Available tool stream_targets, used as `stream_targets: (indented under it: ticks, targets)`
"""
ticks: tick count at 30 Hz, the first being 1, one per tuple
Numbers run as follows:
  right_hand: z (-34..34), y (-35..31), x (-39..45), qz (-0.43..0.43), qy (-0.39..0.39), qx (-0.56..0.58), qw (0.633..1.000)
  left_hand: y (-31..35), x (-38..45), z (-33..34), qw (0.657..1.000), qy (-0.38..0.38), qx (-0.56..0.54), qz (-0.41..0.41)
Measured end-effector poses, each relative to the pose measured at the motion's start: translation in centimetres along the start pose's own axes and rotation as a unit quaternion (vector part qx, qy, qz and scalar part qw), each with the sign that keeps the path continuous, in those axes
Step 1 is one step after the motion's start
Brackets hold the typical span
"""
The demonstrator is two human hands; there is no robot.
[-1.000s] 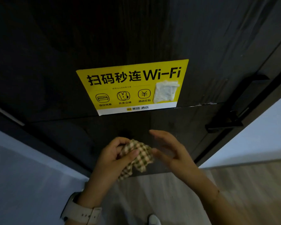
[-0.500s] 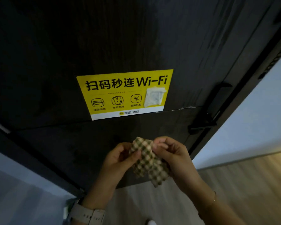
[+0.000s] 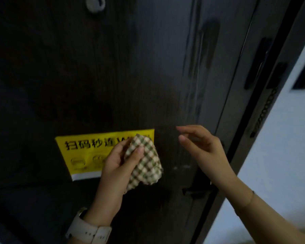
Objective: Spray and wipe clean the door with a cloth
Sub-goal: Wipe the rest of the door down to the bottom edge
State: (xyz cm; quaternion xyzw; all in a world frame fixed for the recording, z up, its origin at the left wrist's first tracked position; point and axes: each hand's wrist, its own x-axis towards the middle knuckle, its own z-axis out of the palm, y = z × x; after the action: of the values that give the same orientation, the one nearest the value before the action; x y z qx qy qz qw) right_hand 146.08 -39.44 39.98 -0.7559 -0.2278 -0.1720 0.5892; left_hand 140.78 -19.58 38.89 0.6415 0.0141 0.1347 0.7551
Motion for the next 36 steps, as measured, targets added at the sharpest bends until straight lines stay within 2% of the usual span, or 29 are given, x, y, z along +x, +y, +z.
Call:
stream_targets:
  ticks: [2, 4, 7, 10, 14, 18, 22, 24, 27, 29, 31, 36]
  targets:
    - [-3.9, -0.4, 3.1, -0.083, -0.008, -0.057, 0.995, 2.2, 1.4, 2.7, 0.999, 0.017, 0.018, 0.048]
    - [-7.8, -1.6, 6.4, -0.189, -0.004, -0.136, 0.973, 4.7, 3.0, 5.3, 0.995, 0.038, 0.029, 0.091]
    - [-13.1, -4.2, 11.6, -0.314, 0.028, -0.226, 0.922, 9.5, 5.4, 9.2, 0.982, 0.063, 0.048, 0.173]
    - [-16.8, -8.3, 17.2, -0.403, 0.075, -0.298, 0.862, 15.4, 7.3, 12.3, 0.957, 0.071, 0.081, 0.271]
    - [-19.3, -13.8, 24.0, -0.477, 0.139, -0.39, 0.775, 23.4, 9.8, 15.2, 0.906, 0.097, 0.125, 0.392]
    - [-20.0, -18.4, 29.8, -0.508, 0.209, -0.416, 0.725, 30.9, 12.4, 16.7, 0.851, 0.141, 0.15, 0.483]
    - [-20.0, -20.4, 33.9, -0.51, 0.288, -0.377, 0.718, 39.1, 15.6, 17.3, 0.799, 0.197, 0.184, 0.538]
    - [-19.6, -20.0, 34.7, -0.516, 0.307, -0.386, 0.701, 42.8, 17.3, 17.5, 0.765, 0.231, 0.232, 0.554]
    - [-19.4, -19.4, 35.1, -0.535, 0.327, -0.39, 0.675, 46.5, 19.4, 17.7, 0.679, 0.287, 0.324, 0.593]
    - [-19.5, -19.5, 35.1, -0.53, 0.332, -0.374, 0.685, 47.6, 20.5, 17.7, 0.61, 0.321, 0.377, 0.619]
    - [-19.5, -19.4, 35.3, -0.525, 0.323, -0.375, 0.692, 47.3, 21.3, 17.6, 0.561, 0.325, 0.413, 0.64]
    - [-19.5, -19.5, 35.1, -0.525, 0.313, -0.379, 0.695, 44.0, 21.5, 16.4, 0.516, 0.308, 0.452, 0.66]
